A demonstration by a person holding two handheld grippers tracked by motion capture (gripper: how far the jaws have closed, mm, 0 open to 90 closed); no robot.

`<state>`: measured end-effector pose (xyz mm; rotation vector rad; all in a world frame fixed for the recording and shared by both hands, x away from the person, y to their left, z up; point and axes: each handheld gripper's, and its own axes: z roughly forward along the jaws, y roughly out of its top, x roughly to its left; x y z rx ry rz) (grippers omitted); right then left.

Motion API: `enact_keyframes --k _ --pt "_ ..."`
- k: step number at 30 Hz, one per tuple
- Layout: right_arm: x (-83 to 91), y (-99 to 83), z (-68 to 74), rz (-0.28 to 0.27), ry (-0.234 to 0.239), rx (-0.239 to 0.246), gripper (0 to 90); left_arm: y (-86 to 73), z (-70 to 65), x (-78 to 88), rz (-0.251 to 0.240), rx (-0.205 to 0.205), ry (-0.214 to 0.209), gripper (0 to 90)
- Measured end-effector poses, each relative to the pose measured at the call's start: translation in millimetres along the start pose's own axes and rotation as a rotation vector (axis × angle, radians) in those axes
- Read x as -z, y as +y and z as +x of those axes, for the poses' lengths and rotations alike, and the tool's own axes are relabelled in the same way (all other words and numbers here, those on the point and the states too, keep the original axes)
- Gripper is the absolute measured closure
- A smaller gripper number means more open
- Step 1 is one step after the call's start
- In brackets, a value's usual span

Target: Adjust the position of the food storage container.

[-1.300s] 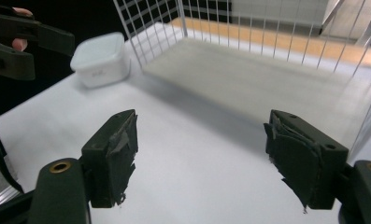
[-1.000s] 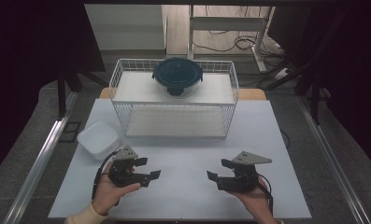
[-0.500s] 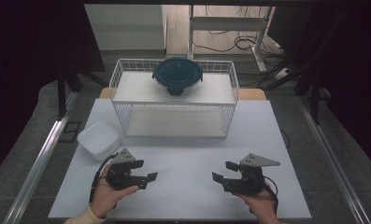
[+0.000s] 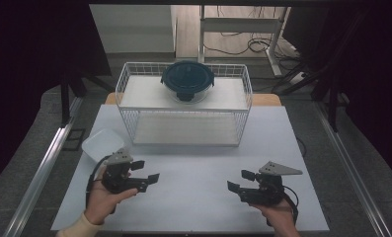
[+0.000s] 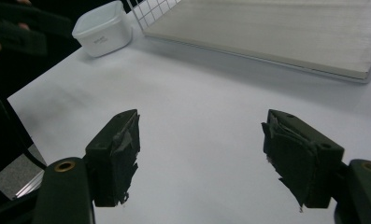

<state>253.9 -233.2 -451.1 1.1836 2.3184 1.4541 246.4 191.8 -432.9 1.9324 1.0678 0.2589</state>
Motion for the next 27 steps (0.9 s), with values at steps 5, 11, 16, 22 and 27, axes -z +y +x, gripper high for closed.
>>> enact_keyframes --k 5,11,16,22,27 --pt "2.0 -1.5 -1.8 0.009 -0.011 0.008 26.6 24.9 31.8 35.7 -0.040 0.027 0.064 25.9" --pt "2.3 -3.3 -7.8 0.017 -0.025 -0.006 26.6 39.8 83.6 57.6 -0.057 0.083 0.143 29.2" --pt "0.2 -5.0 -9.8 0.029 -0.032 -0.011 26.6 37.7 128.0 52.6 -0.028 0.166 0.150 39.5" --pt "-2.4 -6.6 -11.1 0.040 -0.032 -0.019 26.6 37.6 168.9 39.2 0.047 0.221 0.222 57.0" --pt "-3.3 -7.8 -13.2 0.049 -0.040 -0.031 26.6 39.1 196.6 26.2 0.105 0.252 0.292 73.5"
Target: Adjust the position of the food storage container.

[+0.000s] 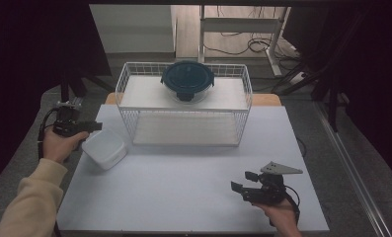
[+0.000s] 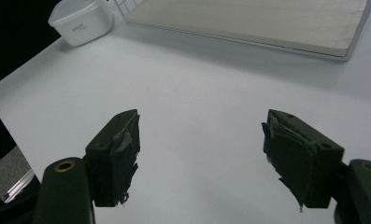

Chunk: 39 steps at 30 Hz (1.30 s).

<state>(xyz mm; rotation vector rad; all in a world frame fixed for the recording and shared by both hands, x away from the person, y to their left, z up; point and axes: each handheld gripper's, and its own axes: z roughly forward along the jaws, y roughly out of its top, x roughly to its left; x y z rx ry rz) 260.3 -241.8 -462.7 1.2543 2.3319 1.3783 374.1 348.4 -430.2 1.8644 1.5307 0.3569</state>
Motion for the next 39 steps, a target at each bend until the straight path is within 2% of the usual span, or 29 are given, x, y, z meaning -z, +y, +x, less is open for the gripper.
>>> enact_keyframes --k 3,5,8,10,15,19,22,24,27,29,34,39 --pt "-0.1 -0.3 -1.0 0.000 -0.002 0.000 26.6 2.6 11.5 -11.0 0.035 0.012 0.028 82.8" --pt "-1.0 -0.7 -1.5 0.001 -0.003 -0.001 26.6 3.5 18.6 -17.8 0.058 0.001 0.090 88.1" --pt "-2.1 -1.4 -1.9 0.010 -0.002 -0.005 26.6 2.9 29.8 -26.8 0.077 0.026 0.105 90.0" --pt "-2.9 -1.8 -1.7 0.012 -0.002 -0.003 26.6 1.3 36.0 -32.8 0.096 0.026 0.133 90.0" --pt "-4.0 -2.6 -2.5 0.018 -0.001 -0.003 26.6 -4.6 49.1 -44.8 0.146 0.040 0.127 90.0" --pt "-5.4 -3.7 -4.4 0.022 -0.003 -0.011 26.6 -8.9 53.4 -51.0 0.162 0.042 0.108 90.0" --pt "-6.4 -4.1 -5.0 0.024 -0.004 -0.016 26.5 -11.5 53.1 -54.6 0.173 0.037 0.092 90.0" --pt "-6.8 -3.9 -4.9 0.025 -0.002 -0.019 26.5 -11.7 51.9 -55.1 0.182 0.015 0.095 90.0" --pt "-6.8 -3.8 -4.3 0.024 0.000 -0.019 26.4 -12.0 50.5 -54.3 0.183 0.016 0.064 90.0" --pt "-6.8 -3.7 -4.0 0.024 0.002 -0.018 26.5 -12.0 47.7 -53.2 0.194 -0.006 0.051 90.0" --pt "-6.8 -3.8 -3.9 0.025 0.004 -0.020 26.4 -15.4 30.3 -52.8 0.212 -0.070 0.009 90.0" --pt "-7.4 -3.9 -3.1 0.026 0.007 -0.018 26.5 -21.6 6.9 -52.6 0.227 -0.127 -0.039 90.0"
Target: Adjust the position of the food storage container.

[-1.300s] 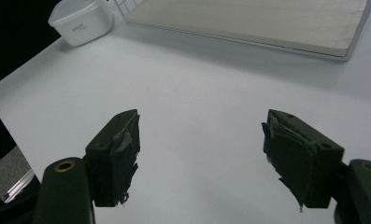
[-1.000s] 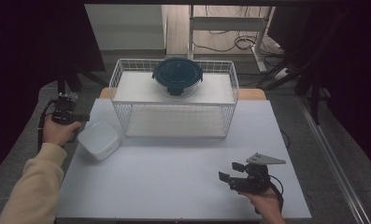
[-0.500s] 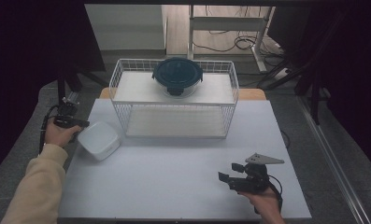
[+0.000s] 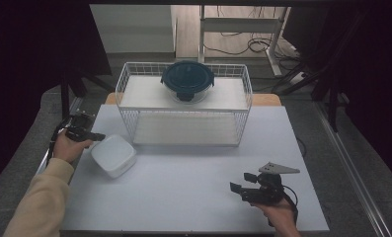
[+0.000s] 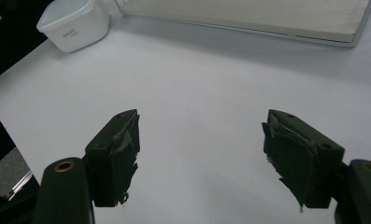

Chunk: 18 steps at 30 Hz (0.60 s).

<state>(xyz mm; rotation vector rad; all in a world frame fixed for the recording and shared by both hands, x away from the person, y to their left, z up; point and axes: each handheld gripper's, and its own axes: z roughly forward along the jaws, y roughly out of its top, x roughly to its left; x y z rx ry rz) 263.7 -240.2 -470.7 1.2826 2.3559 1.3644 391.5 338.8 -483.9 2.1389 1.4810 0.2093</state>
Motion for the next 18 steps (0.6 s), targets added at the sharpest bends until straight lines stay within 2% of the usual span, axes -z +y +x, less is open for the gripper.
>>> enact_keyframes --k 8,12,15,18 --pt "-1.8 0.0 3.3 0.007 0.006 0.005 26.5 -3.9 -41.7 -3.6 -0.007 -0.072 -0.088 90.0" --pt "-1.7 -0.2 3.9 0.008 0.006 0.004 26.4 -4.4 -62.3 -5.7 0.005 -0.117 -0.103 90.0" --pt "-2.1 -0.5 3.6 0.011 0.005 0.001 26.4 -3.9 -76.5 -6.8 0.008 -0.154 -0.130 90.0" --pt "-2.1 -0.7 3.4 0.013 0.004 0.004 26.4 -4.3 -88.1 -9.2 0.009 -0.176 -0.144 90.0"
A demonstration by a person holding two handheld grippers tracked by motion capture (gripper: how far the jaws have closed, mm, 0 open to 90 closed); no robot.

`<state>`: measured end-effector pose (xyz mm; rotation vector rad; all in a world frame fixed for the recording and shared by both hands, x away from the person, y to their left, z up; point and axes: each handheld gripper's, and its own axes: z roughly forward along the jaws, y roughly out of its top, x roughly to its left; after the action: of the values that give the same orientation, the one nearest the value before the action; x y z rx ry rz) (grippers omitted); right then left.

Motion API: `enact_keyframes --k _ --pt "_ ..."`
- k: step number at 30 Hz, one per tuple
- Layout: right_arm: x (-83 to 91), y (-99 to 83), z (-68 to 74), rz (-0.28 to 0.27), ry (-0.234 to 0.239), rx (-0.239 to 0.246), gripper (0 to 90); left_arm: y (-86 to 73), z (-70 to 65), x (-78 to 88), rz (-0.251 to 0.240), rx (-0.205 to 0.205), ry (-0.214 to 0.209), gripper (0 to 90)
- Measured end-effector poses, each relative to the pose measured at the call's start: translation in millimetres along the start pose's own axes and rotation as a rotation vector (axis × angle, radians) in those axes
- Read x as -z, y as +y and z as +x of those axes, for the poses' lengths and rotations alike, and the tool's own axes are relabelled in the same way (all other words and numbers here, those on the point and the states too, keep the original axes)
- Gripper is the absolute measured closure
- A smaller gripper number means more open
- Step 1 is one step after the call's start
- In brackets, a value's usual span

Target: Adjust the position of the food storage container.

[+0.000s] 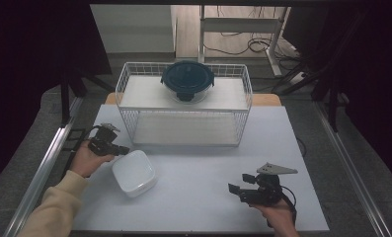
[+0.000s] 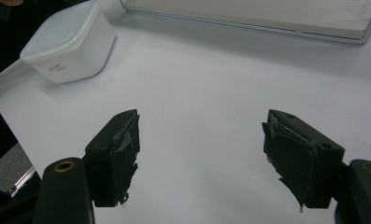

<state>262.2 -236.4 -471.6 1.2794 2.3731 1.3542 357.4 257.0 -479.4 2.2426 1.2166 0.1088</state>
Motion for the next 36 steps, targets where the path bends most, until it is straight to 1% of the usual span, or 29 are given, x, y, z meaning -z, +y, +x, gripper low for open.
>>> enact_keyframes --k 3,6,12,15,17,19,22,23,26,27,29,32,34,36 --pt "-0.2 -0.1 -0.3 0.002 -0.001 -0.003 26.4 0.1 -6.2 -6.0 0.012 -0.017 -0.003 90.0" --pt "-0.6 -0.5 -0.6 0.004 -0.003 -0.005 26.4 0.6 -10.9 -7.6 0.009 -0.027 -0.023 90.0" --pt "-1.9 -1.0 -0.5 0.013 -0.001 -0.007 26.4 0.9 -19.3 -9.4 0.008 -0.047 -0.045 90.0" --pt "-2.4 -1.3 -0.7 0.015 -0.001 -0.008 26.4 0.6 -19.9 -5.9 -0.004 -0.042 -0.033 90.0" --pt "-2.6 -1.4 -0.5 0.015 0.000 -0.008 26.4 -0.9 -18.9 0.7 -0.025 -0.032 -0.003 90.0" --pt "-2.6 -1.4 -0.4 0.016 0.002 -0.008 26.4 -4.6 -17.3 10.9 -0.052 -0.014 0.003 90.0" --pt "-2.1 -1.4 -0.5 0.016 0.003 -0.007 26.4 -16.6 -14.3 27.1 -0.081 0.023 0.021 90.0" --pt "-2.0 -1.4 -0.6 0.016 0.004 -0.006 26.4 -22.3 -13.2 32.1 -0.091 0.039 0.027 90.0" --pt "-1.5 -1.1 -0.7 0.014 0.007 -0.011 26.4 -43.3 -11.1 43.9 -0.137 0.105 0.018 89.9" --pt "-1.3 -1.0 -0.7 0.012 0.007 -0.009 26.4 -50.7 -11.3 46.5 -0.148 0.117 0.022 89.9" --pt "-0.7 -0.7 0.2 0.013 0.008 -0.008 26.4 -65.4 -10.9 49.6 -0.147 0.141 0.029 89.8" --pt "-0.3 -0.2 1.5 0.013 0.011 -0.008 26.4 -84.7 -10.1 48.7 -0.132 0.174 0.030 89.5" --pt "-0.6 -0.1 1.8 0.013 0.010 -0.005 26.4 -94.0 -9.3 45.8 -0.124 0.188 0.021 89.3" --pt "-1.3 -0.2 1.6 0.014 0.010 -0.005 26.4 -99.7 -8.8 41.3 -0.117 0.201 0.002 89.3"
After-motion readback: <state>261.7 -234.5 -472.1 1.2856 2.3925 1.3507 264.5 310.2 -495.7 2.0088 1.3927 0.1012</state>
